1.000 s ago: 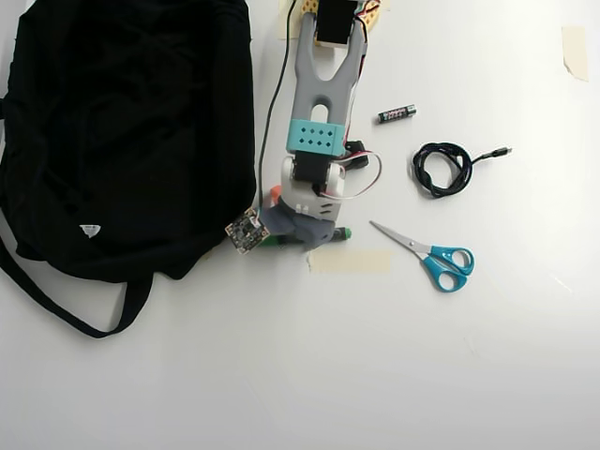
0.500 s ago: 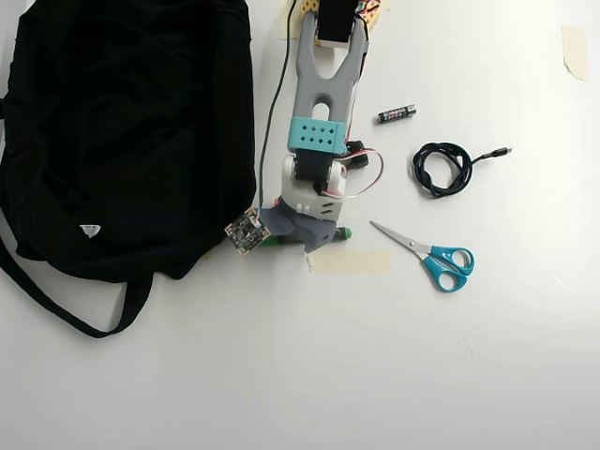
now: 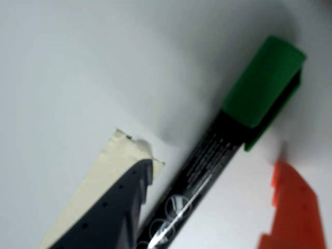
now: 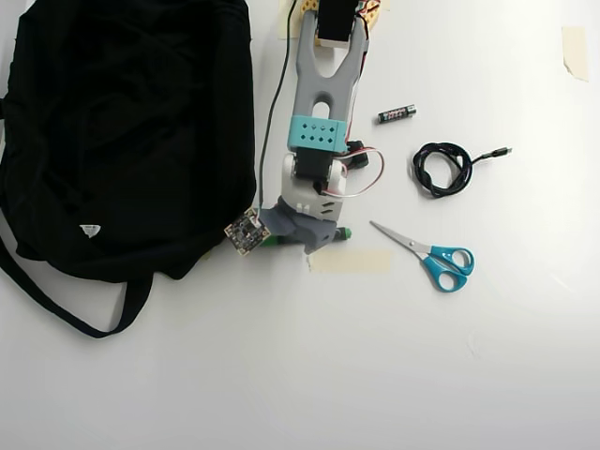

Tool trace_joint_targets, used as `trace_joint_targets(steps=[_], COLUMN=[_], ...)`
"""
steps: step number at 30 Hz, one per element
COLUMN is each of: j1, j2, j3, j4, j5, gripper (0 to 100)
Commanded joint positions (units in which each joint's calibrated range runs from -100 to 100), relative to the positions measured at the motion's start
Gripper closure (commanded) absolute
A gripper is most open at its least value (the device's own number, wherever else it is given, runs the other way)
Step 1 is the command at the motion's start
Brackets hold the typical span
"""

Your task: Put the green marker into the black bag

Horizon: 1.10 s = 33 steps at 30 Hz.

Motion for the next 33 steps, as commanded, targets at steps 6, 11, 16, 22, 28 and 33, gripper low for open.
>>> trace_joint_targets(steps=[6,11,16,22,28,33], j1=[-0.6,-0.8,-1.2,-1.3,-1.4,-1.6], j2=[-0.5,-0.3,-0.2,1.5,6.0,7.0], j3=[-1.1,-1.1,-1.1,-3.9,-9.7,-11.0], j4=[1.9,1.9,1.9,1.8,2.5,4.9], j5=[0.3,0.3,0.2,-0.2,-0.2,-0.1], gripper=[71,71,71,72,72,72])
